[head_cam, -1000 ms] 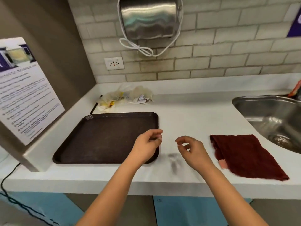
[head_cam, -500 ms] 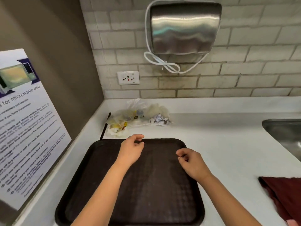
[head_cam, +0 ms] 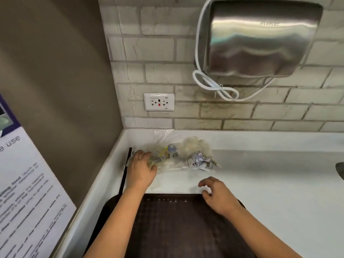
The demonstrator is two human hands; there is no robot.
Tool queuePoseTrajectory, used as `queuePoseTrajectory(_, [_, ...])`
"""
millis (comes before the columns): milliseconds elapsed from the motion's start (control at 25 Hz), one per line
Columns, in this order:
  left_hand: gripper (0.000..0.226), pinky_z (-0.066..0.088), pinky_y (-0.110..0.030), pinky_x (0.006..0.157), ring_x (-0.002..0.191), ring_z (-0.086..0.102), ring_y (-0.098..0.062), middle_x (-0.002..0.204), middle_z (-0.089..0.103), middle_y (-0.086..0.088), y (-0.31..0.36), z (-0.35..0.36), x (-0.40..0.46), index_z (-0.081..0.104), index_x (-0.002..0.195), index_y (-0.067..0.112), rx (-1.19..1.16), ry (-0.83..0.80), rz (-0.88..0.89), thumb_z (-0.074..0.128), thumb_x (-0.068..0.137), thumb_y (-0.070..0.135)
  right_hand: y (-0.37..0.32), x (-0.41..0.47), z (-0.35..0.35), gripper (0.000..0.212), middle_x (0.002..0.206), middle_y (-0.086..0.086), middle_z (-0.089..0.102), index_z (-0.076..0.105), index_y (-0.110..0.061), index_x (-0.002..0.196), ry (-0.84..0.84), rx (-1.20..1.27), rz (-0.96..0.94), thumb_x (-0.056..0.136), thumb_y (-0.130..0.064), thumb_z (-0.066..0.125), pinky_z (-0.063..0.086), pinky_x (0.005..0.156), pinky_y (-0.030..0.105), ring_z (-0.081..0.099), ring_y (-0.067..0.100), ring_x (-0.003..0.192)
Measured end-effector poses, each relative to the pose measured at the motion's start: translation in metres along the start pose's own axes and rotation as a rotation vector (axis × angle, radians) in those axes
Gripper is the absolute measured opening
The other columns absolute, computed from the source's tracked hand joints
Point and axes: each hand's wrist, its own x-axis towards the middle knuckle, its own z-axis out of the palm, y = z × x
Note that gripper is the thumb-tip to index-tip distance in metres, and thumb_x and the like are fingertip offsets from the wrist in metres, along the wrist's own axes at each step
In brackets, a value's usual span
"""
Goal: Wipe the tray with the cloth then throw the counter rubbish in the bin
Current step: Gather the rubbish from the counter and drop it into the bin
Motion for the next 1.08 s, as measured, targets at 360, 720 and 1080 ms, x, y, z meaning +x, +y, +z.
queuePoseTrajectory(360, [0.084,0.020,-0.055,0.112,0.138,0.025,-0.035,0.154,0.022,-0.001,-0.009,0.028,0.065,0.003,0.147,0.042,0.364,-0.378,0.006,0.054,0.080,0.054,-0.045,0.101,0.043,0.060,0.159,0.004,-0.001,0.015,-0.017,0.149,-0.097,-0.438,-0.255,0.094,-0.017,0.040,0.013,0.117,0.035,-0.002,0.020,0.146])
queuePoseTrajectory(720, [0.034,0.037,-0.026,0.091,0.108,0.053,-0.033,0.124,0.048,-0.019,-0.017,0.001,0.071,0.057,0.115,-0.001,-0.259,0.201,-0.179,0.045,0.084,-0.007,-0.046,0.145,0.062,0.051,0.143,0.012,0.038,0.033,-0.011,0.139,-0.052,-0.689,-0.132,0.090,-0.002,0.039,0.021,0.113,0.044,0.035,0.032,0.130])
queuePoseTrajectory(1080, [0.035,0.032,-0.024,0.079,0.111,0.053,-0.033,0.123,0.056,-0.019,0.001,-0.023,0.058,0.043,0.128,0.006,-0.556,0.198,-0.242,0.045,0.093,0.008,-0.046,0.128,0.027,0.054,0.061,-0.006,0.060,0.058,-0.022,0.079,0.402,-0.517,-0.333,0.033,-0.013,0.085,0.049,0.055,0.024,0.059,0.019,0.054])
